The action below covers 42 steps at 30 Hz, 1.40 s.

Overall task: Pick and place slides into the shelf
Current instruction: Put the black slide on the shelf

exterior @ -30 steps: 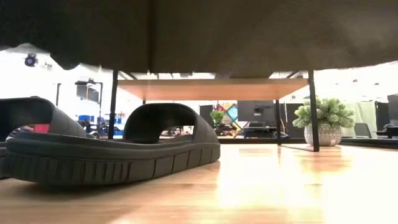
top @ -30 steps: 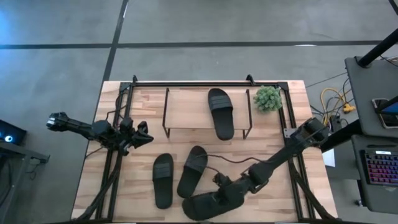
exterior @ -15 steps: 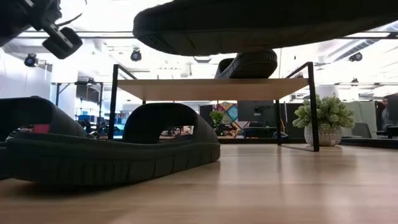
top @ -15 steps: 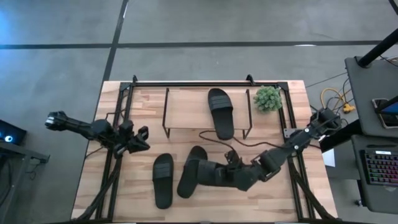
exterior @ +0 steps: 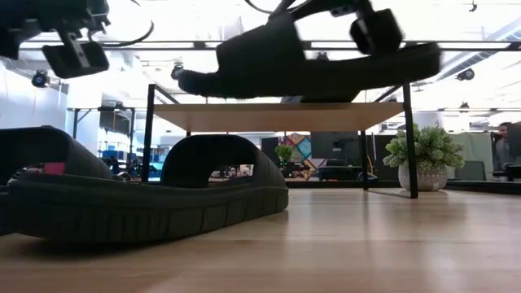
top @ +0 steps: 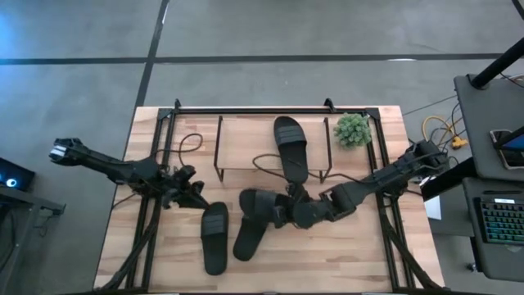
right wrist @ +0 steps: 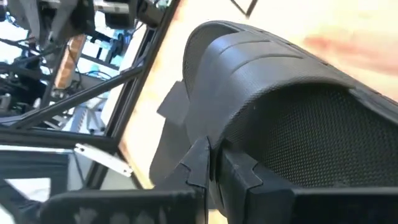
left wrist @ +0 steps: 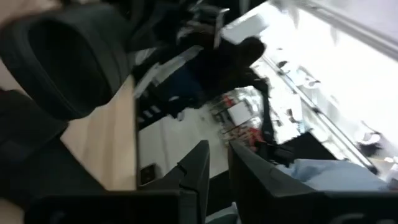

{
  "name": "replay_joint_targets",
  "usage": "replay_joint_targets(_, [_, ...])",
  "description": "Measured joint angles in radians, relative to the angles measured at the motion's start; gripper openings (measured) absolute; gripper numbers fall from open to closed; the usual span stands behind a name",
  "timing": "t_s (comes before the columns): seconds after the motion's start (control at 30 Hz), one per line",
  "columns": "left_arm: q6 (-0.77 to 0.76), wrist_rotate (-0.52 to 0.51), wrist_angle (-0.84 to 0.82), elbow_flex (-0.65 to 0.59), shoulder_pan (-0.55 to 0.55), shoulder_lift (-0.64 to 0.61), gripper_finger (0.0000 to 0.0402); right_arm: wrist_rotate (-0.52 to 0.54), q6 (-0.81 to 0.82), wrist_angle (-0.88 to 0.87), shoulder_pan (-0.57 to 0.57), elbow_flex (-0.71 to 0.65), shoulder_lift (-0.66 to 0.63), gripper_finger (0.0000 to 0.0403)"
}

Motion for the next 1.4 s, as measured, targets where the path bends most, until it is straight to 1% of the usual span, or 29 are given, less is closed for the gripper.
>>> replay_joint_targets(0.1, [-0.045, -0.04, 0.006, 0.056, 0.0, 0.097, 0.0071, -0.02, -0.06, 0.017, -0.021, 0.0, 0.0, 0.0013])
replay_joint_targets(0.27, [-0.052, -0.046, 0.011, 0.139, 0.0, 0.256, 0.0121, -0.046, -0.136, 0.074, -0.022, 0.0, 0.0, 0.0013])
replay_joint_targets(0.4, [-0.051, -0.086, 0.002, 0.196, 0.0, 0.375, 0.0156, -0.047, -0.158, 0.1, -0.02, 0.0, 0.0, 0.0013])
replay_joint_targets(0.5, [-0.045, -0.088, 0.009, 0.239, 0.0, 0.449, 0.0171, -0.047, -0.163, 0.1, -0.02, 0.0, 0.0, 0.0013])
replay_joint_targets(0.67, [-0.014, -0.093, 0.005, 0.3, 0.0, 0.544, 0.0175, -0.043, -0.179, 0.112, -0.02, 0.0, 0.0, 0.0013])
replay_joint_targets(0.77, [0.013, -0.118, 0.009, 0.331, 0.001, 0.59, 0.0176, -0.039, -0.193, 0.138, -0.023, 0.0, 0.0, 0.0013])
replay_joint_targets(0.93, [0.028, -0.137, 0.017, 0.363, 0.012, 0.647, 0.0176, -0.036, -0.194, 0.141, -0.024, 0.0, 0.0, 0.0013])
replay_joint_targets(1.1, [0.027, -0.143, 0.076, 0.36, 0.027, 0.664, 0.0176, -0.035, -0.189, 0.141, -0.024, 0.0, -0.002, 0.0013])
replay_joint_targets(1.4, [0.062, -0.146, 0.089, 0.36, 0.036, 0.65, 0.0176, -0.035, -0.188, 0.15, -0.027, 0.0, -0.002, 0.0013])
